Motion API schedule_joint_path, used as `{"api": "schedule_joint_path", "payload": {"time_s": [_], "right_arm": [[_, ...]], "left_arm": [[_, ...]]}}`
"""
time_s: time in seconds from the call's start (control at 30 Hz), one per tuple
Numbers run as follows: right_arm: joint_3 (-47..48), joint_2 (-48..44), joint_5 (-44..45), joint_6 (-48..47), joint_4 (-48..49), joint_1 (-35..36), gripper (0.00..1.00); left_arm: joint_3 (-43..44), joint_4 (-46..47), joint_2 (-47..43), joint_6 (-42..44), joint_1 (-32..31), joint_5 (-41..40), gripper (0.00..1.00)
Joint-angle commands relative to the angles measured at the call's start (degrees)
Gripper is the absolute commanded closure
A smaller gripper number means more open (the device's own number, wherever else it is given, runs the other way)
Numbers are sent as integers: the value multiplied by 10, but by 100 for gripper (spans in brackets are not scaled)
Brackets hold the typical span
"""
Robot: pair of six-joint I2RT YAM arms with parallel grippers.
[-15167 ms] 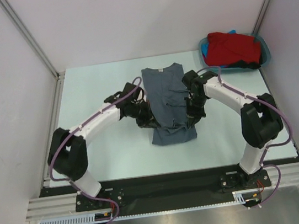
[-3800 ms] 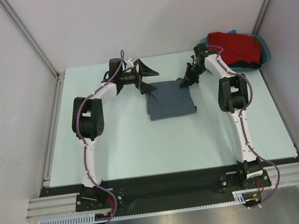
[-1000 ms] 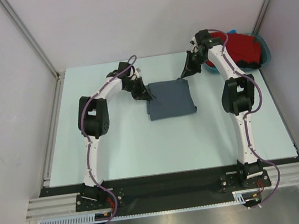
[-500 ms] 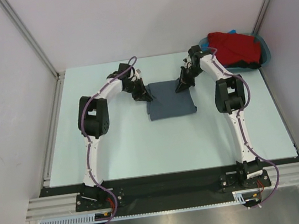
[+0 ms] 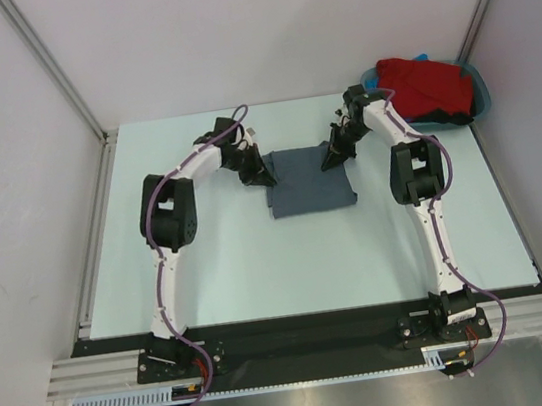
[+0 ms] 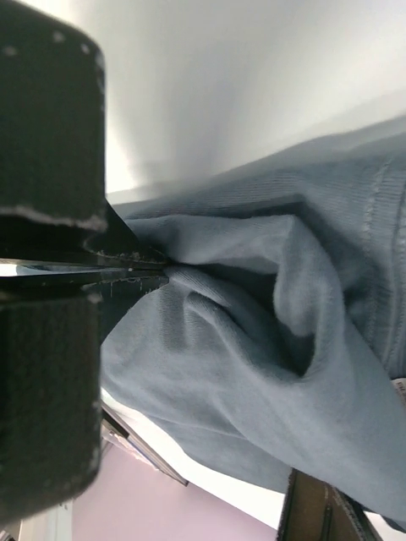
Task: Fold and stack the t-shirts
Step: Fold the tshirt
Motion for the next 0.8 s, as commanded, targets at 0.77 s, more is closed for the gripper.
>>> {"api": "schedule_joint_path", "payload": {"time_s": [0.77], "right_arm": [[17, 26, 30, 0, -6, -12, 100]], "left_arm": [[-48, -35, -147, -9, 15, -39, 100]]}}
